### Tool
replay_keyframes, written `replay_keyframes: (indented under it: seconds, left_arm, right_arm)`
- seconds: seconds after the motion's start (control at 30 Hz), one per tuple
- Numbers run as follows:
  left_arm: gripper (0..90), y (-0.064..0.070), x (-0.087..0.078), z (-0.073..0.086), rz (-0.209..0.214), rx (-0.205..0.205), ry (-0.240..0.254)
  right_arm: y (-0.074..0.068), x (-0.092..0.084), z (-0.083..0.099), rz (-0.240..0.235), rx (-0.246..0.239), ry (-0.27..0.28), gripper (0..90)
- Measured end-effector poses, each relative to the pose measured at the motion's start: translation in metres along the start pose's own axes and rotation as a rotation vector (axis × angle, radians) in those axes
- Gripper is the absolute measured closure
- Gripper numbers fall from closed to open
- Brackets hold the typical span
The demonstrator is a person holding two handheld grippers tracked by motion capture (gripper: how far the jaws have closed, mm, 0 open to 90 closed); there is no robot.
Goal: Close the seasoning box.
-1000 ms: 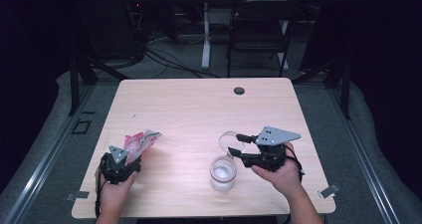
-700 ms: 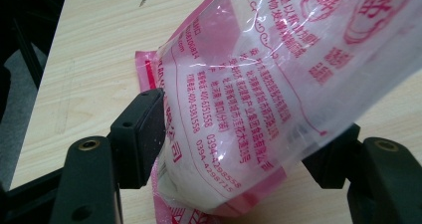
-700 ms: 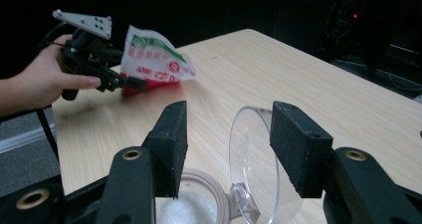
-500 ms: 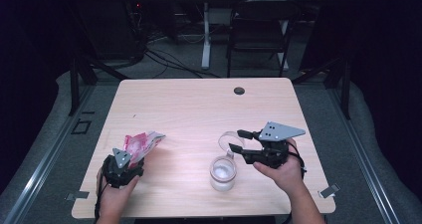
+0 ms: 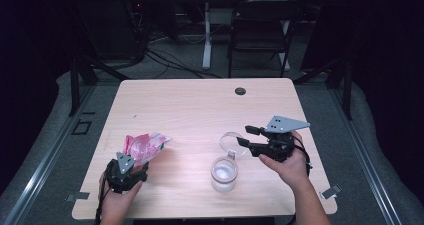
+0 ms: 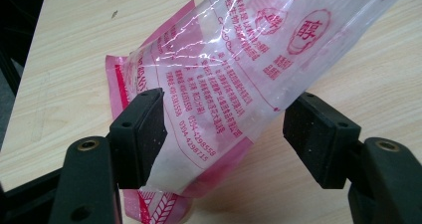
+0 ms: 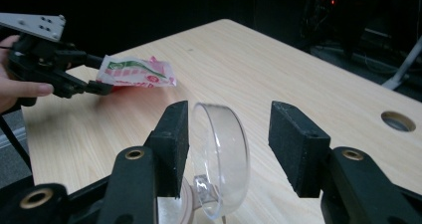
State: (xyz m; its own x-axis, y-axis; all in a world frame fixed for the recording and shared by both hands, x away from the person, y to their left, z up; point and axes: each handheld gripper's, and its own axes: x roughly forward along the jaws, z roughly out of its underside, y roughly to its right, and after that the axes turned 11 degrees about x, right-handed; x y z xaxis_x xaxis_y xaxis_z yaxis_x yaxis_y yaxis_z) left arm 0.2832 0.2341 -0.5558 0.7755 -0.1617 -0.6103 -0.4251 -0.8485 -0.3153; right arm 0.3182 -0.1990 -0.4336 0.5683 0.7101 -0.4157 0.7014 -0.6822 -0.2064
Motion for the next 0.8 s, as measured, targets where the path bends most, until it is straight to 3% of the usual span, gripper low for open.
replay_keyframes:
  seconds: [0.27, 0.63, 0.8]
  left_arm:
    - [33.2, 0.004, -0.001, -0.001, 0.016, 0.029, 0.002]
    - [33.2, 0.007, -0.001, -0.002, 0.017, 0.032, 0.010]
    - [33.2, 0.007, -0.001, -0.001, 0.016, 0.032, 0.011]
  right_arm:
    - [0.006, 0.013, 0.006, -0.005, 0.011, -0.054, 50.6]
    - [0.007, 0.016, 0.009, -0.021, 0.012, -0.070, 66.0]
    - [0.004, 0.017, 0.008, -0.014, -0.004, -0.074, 67.5]
